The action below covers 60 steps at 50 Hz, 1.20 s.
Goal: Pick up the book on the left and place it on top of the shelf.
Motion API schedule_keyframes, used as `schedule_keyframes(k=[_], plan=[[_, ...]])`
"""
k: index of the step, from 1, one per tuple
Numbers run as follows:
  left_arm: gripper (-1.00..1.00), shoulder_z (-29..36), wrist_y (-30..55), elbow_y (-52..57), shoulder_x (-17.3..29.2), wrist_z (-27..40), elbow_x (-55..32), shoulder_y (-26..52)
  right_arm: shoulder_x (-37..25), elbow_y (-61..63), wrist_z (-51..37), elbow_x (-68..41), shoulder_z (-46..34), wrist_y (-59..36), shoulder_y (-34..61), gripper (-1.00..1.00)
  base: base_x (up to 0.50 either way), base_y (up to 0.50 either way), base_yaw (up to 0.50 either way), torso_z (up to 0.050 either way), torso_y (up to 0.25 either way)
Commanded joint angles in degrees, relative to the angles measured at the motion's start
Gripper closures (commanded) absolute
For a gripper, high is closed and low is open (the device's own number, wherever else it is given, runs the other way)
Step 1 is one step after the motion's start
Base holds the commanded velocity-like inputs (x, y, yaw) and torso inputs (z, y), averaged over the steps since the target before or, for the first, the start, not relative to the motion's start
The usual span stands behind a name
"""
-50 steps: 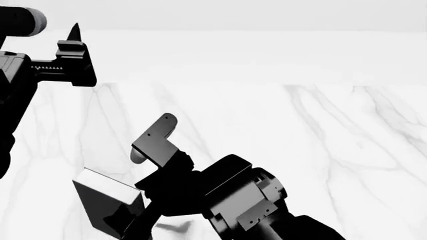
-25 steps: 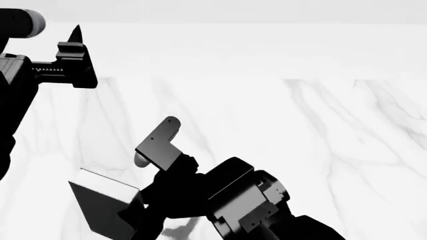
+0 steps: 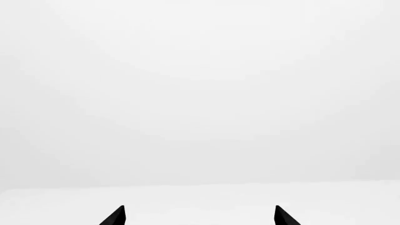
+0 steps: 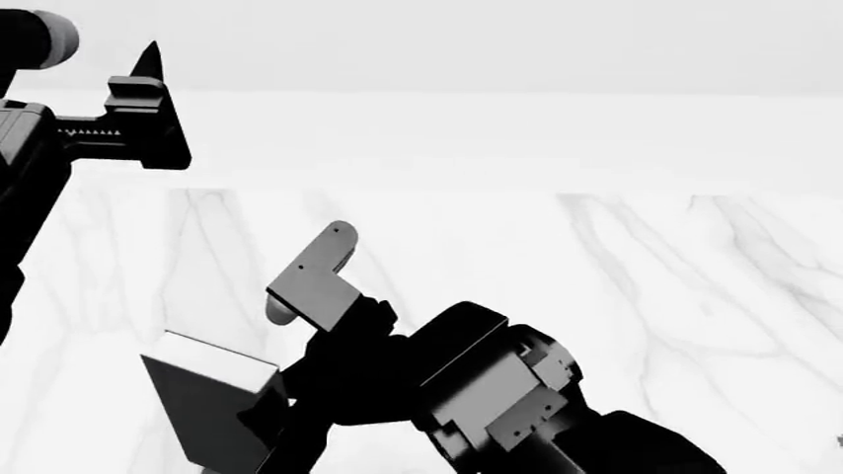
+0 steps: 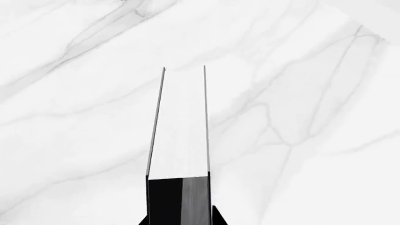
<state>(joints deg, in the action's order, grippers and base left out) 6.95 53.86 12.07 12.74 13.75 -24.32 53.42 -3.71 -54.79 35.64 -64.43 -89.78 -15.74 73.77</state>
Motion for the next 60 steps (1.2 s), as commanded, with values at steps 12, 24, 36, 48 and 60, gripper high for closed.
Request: schedule_keyframes(k=[12, 24, 36, 48, 60], plan=[[-1.00, 1.12, -0.41, -0.47, 0.14, 1.26, 0.50, 0.36, -9.15, 26.00, -44.95, 33.77, -23.81, -26.06, 23.67, 1.00, 0.00, 0.00, 0.00, 0.000, 0.000], [-1.00, 1.44, -0.50, -0.54, 0.56, 1.40, 0.38, 0.39, -8.06, 22.38, -44.12, 38.27, -29.31, -28.97, 24.41, 1.00, 0.00, 0.00, 0.00, 0.000, 0.000], [-1.00, 1.53, -0.61, -0.33, 0.81, 1.62, 0.08, 0.14, -9.03, 6.92, -40.15, 37.22, -27.79, -29.91, 24.54, 1.00, 0.00, 0.00, 0.00, 0.000, 0.001], [-1.00, 2.17, -1.51, -1.11, 0.78, 1.65, 0.16, -0.30, -9.02, -20.14, -31.87, 42.26, -24.25, -34.98, 22.14, 1.00, 0.00, 0.00, 0.00, 0.000, 0.002], [-1.00, 2.41, -1.96, -1.33, 1.16, 1.69, 0.04, -0.70, -16.23, -20.15, -33.49, 49.16, -11.39, -51.41, 21.49, 1.00, 0.00, 0.00, 0.00, 0.000, 0.001]])
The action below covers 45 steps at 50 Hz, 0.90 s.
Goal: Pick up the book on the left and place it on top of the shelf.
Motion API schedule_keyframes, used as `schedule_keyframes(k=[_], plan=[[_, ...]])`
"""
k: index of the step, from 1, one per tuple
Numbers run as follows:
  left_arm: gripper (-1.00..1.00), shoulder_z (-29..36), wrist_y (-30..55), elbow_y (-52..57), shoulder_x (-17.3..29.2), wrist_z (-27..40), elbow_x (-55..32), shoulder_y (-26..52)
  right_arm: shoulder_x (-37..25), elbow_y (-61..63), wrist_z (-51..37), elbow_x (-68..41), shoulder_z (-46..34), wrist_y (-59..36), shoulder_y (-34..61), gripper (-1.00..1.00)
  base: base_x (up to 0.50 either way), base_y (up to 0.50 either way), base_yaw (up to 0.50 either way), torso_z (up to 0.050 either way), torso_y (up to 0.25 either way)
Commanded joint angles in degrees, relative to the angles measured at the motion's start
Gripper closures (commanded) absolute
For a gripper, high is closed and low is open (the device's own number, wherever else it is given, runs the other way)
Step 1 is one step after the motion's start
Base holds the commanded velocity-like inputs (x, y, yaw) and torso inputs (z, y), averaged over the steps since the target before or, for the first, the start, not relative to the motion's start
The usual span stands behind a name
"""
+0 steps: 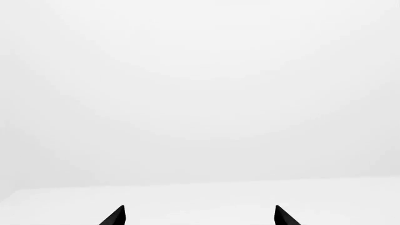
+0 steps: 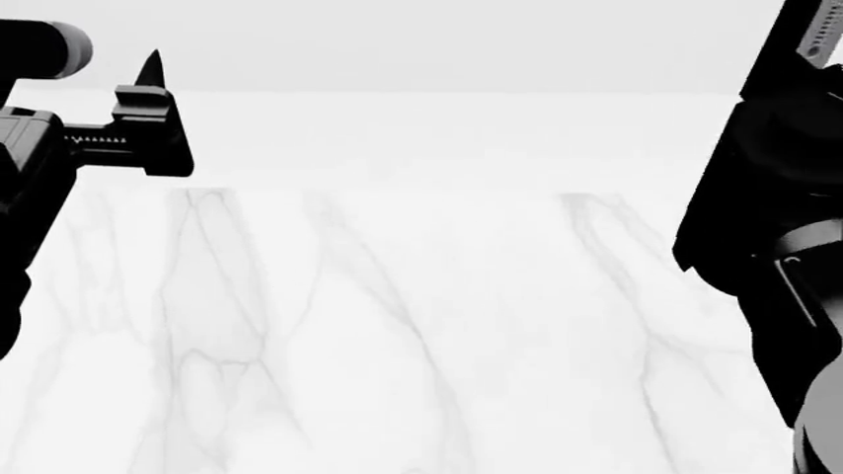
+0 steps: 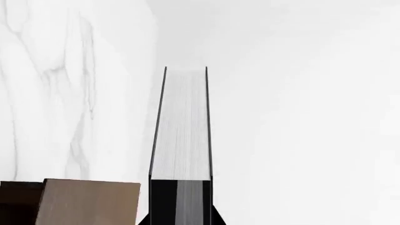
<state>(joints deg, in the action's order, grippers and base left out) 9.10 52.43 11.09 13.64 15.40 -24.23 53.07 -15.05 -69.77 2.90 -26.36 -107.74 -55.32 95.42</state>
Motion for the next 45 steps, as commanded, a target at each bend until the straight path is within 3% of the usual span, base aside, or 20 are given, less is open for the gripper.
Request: schedule_keyframes(k=[1, 8, 18, 45], plan=[[-1.00, 0.29, -0.57, -0.41, 0.26, 0.04, -0.05, -0.35, -5.15, -5.17, -0.87, 11.64, 7.70, -12.77, -0.25, 1.00, 0.00, 0.00, 0.00, 0.000, 0.000], [-1.00, 0.36, -0.81, -0.57, 0.32, 0.05, -0.19, -0.49, -6.78, -5.17, -2.64, 15.20, 15.49, -22.09, -1.12, 1.00, 0.00, 0.00, 0.00, 0.000, 0.001], [-1.00, 0.24, -0.85, -0.65, 0.66, 0.21, -0.41, -0.44, -8.81, -5.14, -9.20, 16.51, 31.19, -23.54, -2.20, 1.00, 0.00, 0.00, 0.00, 0.000, 0.001], [-1.00, 0.48, -0.80, -0.44, 1.44, 0.56, -0.94, -0.59, -11.67, -5.16, -12.52, 22.19, 47.37, -22.42, -9.18, 1.00, 0.00, 0.00, 0.00, 0.000, 0.000]])
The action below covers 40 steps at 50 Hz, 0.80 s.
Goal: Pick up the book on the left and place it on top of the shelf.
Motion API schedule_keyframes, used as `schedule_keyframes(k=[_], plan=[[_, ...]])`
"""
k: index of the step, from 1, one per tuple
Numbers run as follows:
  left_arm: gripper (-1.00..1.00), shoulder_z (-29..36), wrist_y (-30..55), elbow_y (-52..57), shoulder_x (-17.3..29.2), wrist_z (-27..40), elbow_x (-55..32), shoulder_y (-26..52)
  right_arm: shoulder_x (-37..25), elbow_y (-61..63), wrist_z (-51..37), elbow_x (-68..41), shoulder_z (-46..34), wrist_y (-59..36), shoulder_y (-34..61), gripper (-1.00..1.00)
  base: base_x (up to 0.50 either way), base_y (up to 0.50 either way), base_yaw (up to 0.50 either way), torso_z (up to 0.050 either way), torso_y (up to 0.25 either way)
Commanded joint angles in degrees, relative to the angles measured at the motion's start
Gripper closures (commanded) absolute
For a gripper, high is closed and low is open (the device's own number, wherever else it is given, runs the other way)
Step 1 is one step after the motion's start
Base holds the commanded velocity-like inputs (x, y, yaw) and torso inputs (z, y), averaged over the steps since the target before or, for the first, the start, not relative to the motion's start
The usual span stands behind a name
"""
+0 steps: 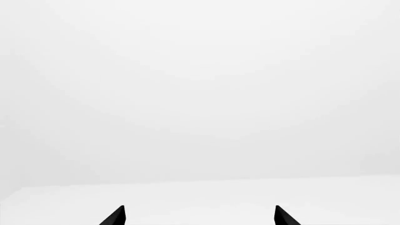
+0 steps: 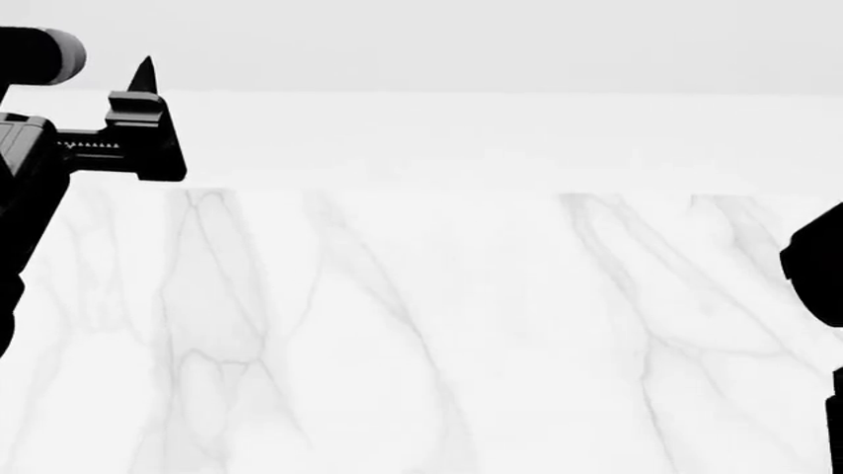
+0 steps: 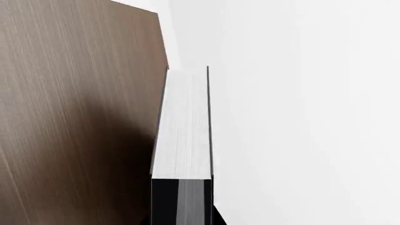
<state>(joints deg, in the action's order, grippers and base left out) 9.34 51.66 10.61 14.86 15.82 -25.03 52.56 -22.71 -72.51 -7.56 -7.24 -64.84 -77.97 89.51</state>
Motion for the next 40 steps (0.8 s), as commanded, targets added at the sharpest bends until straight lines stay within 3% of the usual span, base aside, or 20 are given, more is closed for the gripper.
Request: schedule_keyframes(k=[1, 22, 40], plan=[[-1.00, 0.26, -0.05, 0.03, 0.22, 0.15, -0.17, -0.09, -3.96, -2.41, -2.13, 3.23, 4.97, 0.18, -3.33, -1.00, 0.00, 0.00, -0.01, 0.000, 0.000], [-1.00, 0.88, -0.47, -0.26, 0.27, 0.44, -0.37, -0.26, -3.36, -2.43, 1.11, 6.44, 5.19, 3.06, -3.06, -1.00, 0.00, 0.00, 0.00, 0.000, 0.000], [-1.00, 1.63, -0.60, -0.11, 0.43, 0.60, -0.58, -0.41, 10.47, -2.42, 11.17, 7.20, 0.74, 24.53, 4.91, -1.00, 0.00, 0.00, 0.00, 0.000, 0.000]])
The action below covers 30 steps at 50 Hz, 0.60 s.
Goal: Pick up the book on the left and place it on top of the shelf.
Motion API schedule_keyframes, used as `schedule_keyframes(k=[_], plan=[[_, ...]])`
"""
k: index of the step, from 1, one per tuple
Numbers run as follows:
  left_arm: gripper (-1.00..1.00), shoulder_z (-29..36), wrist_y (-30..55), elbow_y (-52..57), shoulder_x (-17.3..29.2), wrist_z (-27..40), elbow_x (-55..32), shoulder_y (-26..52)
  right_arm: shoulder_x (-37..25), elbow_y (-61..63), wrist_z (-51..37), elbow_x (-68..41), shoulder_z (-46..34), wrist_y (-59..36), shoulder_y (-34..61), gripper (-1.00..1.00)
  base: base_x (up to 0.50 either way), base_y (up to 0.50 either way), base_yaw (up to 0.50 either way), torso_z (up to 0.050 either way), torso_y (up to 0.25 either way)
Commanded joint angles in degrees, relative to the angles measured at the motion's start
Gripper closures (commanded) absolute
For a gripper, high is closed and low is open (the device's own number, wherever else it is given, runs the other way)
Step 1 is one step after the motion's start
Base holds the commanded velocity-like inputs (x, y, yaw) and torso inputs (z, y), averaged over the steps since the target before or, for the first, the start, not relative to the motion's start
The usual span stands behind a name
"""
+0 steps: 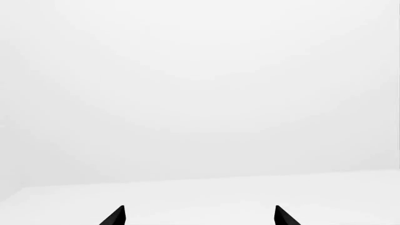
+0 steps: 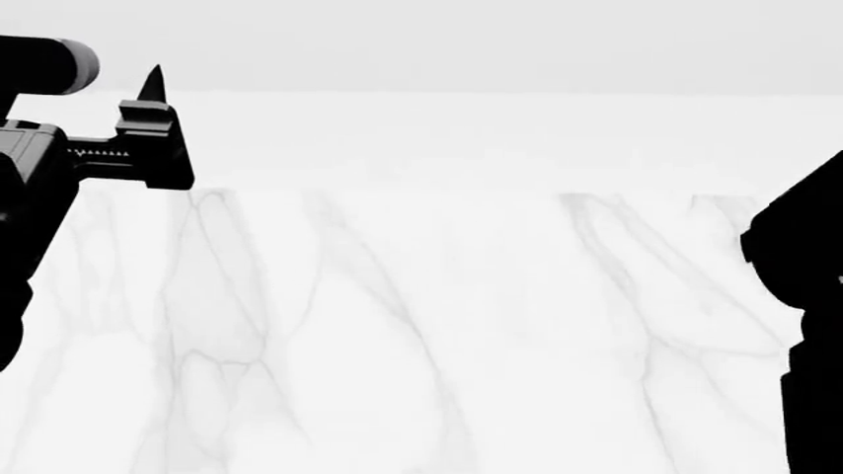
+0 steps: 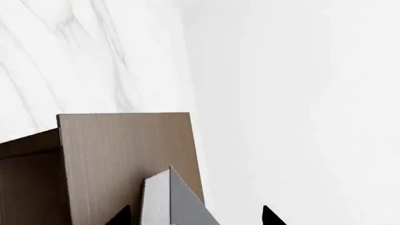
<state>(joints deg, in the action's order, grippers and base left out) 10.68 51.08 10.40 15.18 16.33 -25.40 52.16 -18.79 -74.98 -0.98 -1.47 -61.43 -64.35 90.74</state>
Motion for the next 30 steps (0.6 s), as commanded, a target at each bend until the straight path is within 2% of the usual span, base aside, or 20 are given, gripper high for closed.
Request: schedule_keyframes(k=[1, 20, 25, 30], plan=[[-1.00, 0.25, 0.05, 0.18, 0.15, 0.11, -0.27, -0.03, 7.52, 0.05, 5.33, 1.26, -2.66, 12.68, 3.93, -1.00, 0.00, 0.00, 0.00, 0.000, 0.000], [-1.00, 0.35, -0.06, 0.29, 0.22, 0.38, -0.77, 0.16, 8.71, 0.50, 6.53, -1.12, 0.38, 21.39, 2.68, -1.00, 0.00, 0.00, 0.00, 0.000, 0.000], [-1.00, 0.33, -0.25, 0.39, 0.13, 0.52, -0.90, 0.03, -1.69, 32.75, 4.70, -7.98, 7.93, 13.55, -6.70, -1.00, 0.00, 0.00, 0.00, 0.000, 0.000], [-1.00, 0.13, -0.66, 0.37, 0.04, 0.58, -1.10, -0.20, -7.44, 54.15, -0.95, -15.53, 18.76, 13.45, -17.27, -1.00, 0.00, 0.00, 0.00, 0.000, 0.000]])
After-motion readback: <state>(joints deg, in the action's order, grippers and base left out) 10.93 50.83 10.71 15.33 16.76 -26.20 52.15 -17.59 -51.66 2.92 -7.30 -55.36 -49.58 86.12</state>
